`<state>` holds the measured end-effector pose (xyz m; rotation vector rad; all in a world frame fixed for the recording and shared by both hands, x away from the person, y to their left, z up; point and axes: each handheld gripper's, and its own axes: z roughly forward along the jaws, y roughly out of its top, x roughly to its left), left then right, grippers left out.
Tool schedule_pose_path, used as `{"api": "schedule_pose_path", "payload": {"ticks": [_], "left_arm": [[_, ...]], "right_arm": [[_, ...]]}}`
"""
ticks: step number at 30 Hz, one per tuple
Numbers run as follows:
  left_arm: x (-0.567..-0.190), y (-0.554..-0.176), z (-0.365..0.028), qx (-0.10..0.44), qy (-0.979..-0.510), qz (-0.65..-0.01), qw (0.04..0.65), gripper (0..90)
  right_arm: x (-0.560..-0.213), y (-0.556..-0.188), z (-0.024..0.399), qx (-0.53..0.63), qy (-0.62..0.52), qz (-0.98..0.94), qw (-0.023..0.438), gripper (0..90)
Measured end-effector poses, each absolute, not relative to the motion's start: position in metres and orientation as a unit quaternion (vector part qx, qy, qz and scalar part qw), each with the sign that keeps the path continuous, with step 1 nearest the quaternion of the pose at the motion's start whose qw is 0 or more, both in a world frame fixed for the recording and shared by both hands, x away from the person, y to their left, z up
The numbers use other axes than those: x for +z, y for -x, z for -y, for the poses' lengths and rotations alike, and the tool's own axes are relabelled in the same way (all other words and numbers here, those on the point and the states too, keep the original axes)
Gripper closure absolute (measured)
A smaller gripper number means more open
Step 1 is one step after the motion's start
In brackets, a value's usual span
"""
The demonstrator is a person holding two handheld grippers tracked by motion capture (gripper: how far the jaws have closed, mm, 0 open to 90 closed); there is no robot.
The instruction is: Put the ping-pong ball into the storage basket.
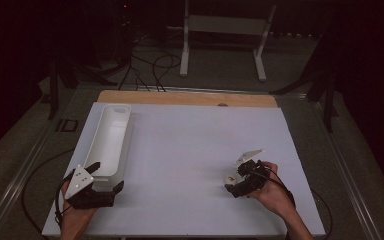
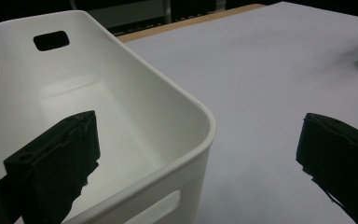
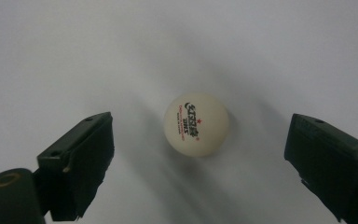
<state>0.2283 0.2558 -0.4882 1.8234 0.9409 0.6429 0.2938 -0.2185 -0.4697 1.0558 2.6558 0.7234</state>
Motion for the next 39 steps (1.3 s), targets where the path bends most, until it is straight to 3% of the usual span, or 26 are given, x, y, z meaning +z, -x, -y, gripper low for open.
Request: {"api": "schedule_pose_path", "payload": {"ticks": [26, 39], "left_arm": [[-0.488, -0.228, -0.256, 0.264, -0.747, -0.385, 0.474, 0.1], [-0.489, -0.228, -0.255, 0.264, -0.748, -0.384, 0.473, 0.1]], "right_arm": [[-0.474, -0.305, 0.208, 0.216, -0.353, -0.906, 0.088, 13.4], [-0.479, -0.308, 0.205, 0.193, -0.351, -0.912, 0.084, 34.5]]}}
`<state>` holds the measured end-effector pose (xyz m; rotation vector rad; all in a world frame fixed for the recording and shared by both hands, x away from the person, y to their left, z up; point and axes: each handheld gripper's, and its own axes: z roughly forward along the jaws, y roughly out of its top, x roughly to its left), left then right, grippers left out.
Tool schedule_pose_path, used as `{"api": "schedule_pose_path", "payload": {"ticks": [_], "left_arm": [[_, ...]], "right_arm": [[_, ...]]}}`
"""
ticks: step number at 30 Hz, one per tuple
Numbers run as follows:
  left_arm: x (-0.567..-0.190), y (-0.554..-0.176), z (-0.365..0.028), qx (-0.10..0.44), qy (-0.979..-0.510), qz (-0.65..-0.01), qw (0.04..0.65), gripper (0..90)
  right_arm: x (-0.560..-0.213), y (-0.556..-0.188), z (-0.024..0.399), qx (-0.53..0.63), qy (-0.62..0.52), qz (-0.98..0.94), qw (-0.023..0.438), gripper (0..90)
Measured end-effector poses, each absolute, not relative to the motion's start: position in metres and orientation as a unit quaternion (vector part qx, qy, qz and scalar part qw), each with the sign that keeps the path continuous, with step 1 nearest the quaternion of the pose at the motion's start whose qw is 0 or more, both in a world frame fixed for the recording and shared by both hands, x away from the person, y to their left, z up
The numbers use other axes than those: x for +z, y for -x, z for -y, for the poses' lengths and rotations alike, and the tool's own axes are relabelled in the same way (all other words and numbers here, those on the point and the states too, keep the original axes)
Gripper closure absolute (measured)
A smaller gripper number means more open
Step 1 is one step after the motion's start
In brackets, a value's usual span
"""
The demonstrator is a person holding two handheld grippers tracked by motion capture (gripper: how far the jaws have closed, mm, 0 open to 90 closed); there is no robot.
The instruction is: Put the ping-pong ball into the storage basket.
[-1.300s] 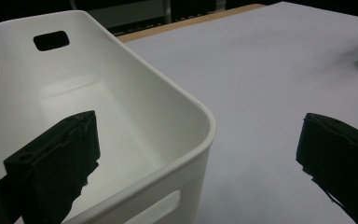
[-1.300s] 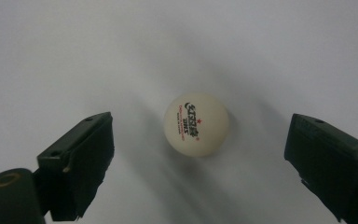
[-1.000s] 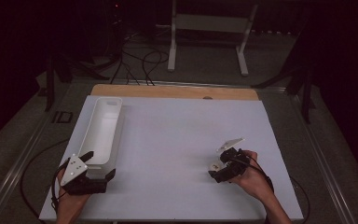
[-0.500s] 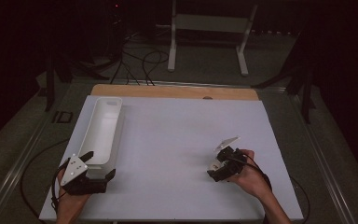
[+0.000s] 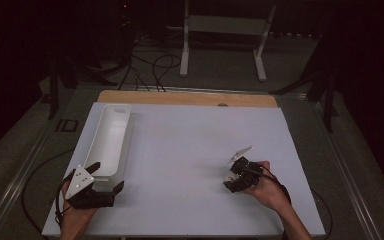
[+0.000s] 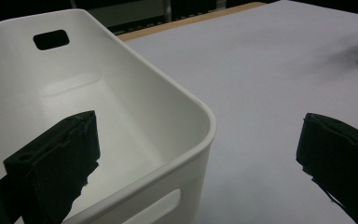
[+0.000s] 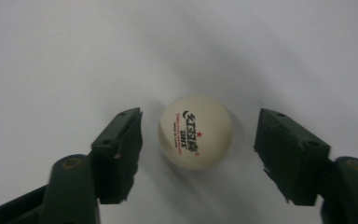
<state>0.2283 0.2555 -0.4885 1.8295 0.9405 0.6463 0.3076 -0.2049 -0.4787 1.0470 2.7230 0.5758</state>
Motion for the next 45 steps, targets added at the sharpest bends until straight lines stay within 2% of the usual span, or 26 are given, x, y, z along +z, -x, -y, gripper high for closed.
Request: {"api": "schedule_pose_path", "payload": {"ticks": [18, 45], "left_arm": [[-0.489, -0.228, -0.256, 0.264, -0.747, -0.385, 0.473, 0.1], [-0.489, -0.228, -0.255, 0.265, -0.748, -0.384, 0.472, 0.1]], "right_arm": [[-0.488, -0.312, 0.201, 0.163, -0.346, -0.921, 0.069, 49.9], [-0.472, -0.311, 0.199, 0.173, -0.339, -0.921, 0.078, 50.2]]}}
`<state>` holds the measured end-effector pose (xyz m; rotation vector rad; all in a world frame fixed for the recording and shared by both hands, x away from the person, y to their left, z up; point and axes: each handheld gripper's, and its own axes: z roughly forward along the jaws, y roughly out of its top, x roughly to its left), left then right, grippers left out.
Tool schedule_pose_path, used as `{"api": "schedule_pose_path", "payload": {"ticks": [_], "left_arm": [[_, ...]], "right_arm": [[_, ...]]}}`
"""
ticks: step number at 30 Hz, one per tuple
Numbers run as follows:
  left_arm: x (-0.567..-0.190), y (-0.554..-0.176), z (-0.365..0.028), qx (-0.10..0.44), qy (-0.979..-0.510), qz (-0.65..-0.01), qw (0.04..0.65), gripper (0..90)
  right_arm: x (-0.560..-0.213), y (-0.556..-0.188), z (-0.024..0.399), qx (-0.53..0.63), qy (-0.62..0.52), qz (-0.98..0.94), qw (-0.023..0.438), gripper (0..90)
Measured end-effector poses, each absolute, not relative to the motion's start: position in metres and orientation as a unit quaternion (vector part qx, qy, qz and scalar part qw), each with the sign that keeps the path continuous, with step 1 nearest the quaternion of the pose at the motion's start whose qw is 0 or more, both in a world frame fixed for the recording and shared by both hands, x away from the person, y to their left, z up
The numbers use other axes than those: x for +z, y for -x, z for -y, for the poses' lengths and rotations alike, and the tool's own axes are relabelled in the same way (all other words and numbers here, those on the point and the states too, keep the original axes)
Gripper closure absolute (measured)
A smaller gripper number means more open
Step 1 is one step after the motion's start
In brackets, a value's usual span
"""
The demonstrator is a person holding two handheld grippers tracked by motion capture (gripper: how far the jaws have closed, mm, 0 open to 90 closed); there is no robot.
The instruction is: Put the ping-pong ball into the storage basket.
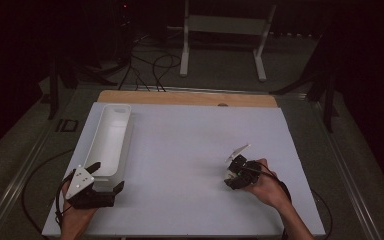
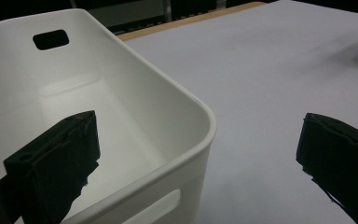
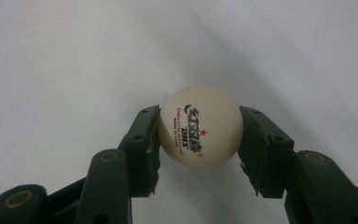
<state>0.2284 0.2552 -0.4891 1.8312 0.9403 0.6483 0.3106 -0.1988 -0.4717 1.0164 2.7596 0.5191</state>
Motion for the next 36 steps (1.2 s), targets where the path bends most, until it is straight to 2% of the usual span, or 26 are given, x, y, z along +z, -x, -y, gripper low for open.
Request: {"api": "schedule_pose_path", "payload": {"ticks": [36], "left_arm": [[-0.493, -0.231, -0.256, 0.255, -0.748, -0.382, 0.479, 0.0]], "right_arm": [[-0.448, -0.315, 0.190, 0.180, -0.322, -0.925, 0.091, 50.3]]}}
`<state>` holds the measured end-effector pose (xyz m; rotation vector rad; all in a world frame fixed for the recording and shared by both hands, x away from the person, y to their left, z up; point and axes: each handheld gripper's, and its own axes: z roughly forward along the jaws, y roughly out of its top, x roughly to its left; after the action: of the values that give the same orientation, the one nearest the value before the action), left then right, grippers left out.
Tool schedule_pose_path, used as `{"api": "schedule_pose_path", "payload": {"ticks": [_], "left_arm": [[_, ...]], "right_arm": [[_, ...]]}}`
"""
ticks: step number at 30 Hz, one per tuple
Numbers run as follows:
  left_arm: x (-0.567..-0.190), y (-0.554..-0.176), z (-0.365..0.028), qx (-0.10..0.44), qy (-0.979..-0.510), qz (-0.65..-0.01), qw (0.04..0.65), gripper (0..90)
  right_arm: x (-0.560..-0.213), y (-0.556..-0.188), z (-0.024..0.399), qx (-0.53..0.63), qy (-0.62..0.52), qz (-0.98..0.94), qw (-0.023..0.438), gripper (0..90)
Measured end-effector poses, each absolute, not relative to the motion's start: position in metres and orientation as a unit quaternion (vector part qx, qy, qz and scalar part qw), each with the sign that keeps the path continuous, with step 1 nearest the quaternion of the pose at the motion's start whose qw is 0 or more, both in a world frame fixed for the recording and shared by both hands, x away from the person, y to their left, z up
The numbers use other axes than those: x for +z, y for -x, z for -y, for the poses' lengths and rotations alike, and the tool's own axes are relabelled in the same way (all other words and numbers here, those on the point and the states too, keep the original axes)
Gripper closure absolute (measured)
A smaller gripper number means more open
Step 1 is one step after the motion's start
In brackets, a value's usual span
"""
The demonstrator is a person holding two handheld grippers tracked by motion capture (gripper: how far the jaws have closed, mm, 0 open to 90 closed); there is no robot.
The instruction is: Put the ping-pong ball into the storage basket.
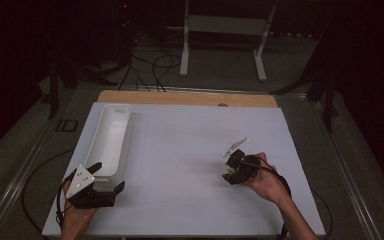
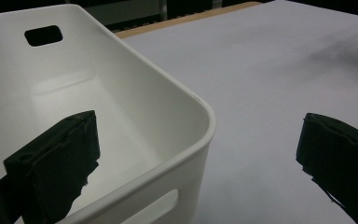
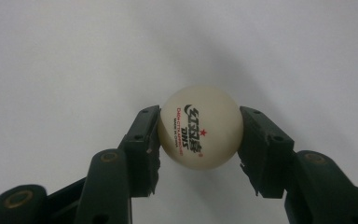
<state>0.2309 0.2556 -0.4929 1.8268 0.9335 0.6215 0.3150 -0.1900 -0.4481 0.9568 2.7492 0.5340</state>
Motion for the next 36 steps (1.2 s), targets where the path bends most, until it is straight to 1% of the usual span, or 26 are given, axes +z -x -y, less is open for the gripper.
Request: {"api": "schedule_pose_path", "payload": {"ticks": [21, 36], "left_arm": [[-0.494, -0.231, -0.257, 0.248, -0.743, -0.380, 0.491, 0.1], [-0.494, -0.232, -0.257, 0.249, -0.745, -0.378, 0.490, 0.1]], "right_arm": [[-0.435, -0.319, 0.180, 0.179, -0.305, -0.930, 0.098, 50.3], [-0.426, -0.321, 0.171, 0.179, -0.293, -0.934, 0.102, 50.3]]}}
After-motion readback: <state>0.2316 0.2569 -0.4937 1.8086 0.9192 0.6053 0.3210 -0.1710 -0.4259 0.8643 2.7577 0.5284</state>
